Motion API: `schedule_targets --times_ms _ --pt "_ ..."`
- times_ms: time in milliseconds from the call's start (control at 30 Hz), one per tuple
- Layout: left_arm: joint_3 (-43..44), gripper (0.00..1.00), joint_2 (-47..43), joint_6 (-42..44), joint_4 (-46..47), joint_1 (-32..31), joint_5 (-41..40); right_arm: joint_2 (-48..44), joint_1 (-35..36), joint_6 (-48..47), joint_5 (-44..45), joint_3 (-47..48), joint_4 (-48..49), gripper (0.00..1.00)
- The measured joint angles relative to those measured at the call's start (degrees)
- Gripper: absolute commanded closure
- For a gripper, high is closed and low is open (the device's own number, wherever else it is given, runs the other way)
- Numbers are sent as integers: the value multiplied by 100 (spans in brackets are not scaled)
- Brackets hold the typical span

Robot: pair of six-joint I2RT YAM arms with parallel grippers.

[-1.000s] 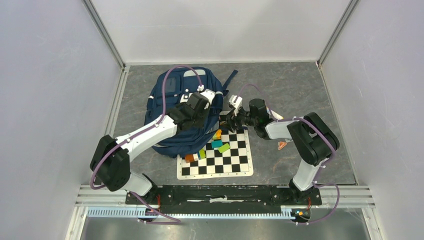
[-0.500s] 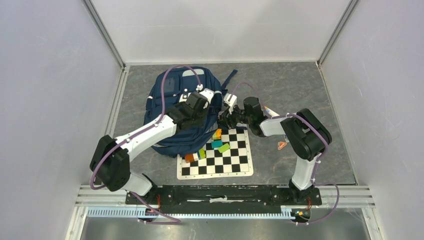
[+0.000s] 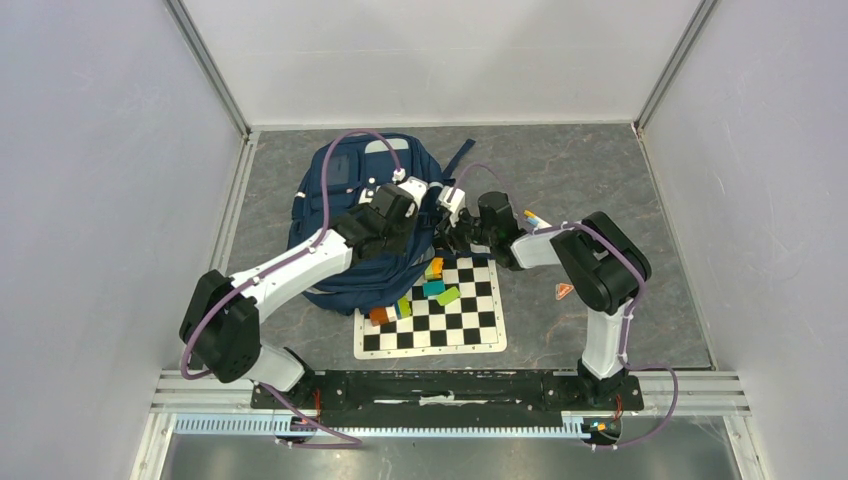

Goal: Pack the student bag
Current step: Zip the student bag at the center of the board.

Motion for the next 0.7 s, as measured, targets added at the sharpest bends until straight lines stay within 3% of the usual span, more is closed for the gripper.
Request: schedule_targets --times_ms 233,433,700 --pt "-13 98 -2 -26 37 107 186 37 31 22 -170 66 -2 100" --pt "-13 98 0 -334 66 428 662 -295 35 -105 -120 -149 -203 100" --pt "20 98 96 -710 103 647 981 -1001 201 -553 557 -168 -1445 100"
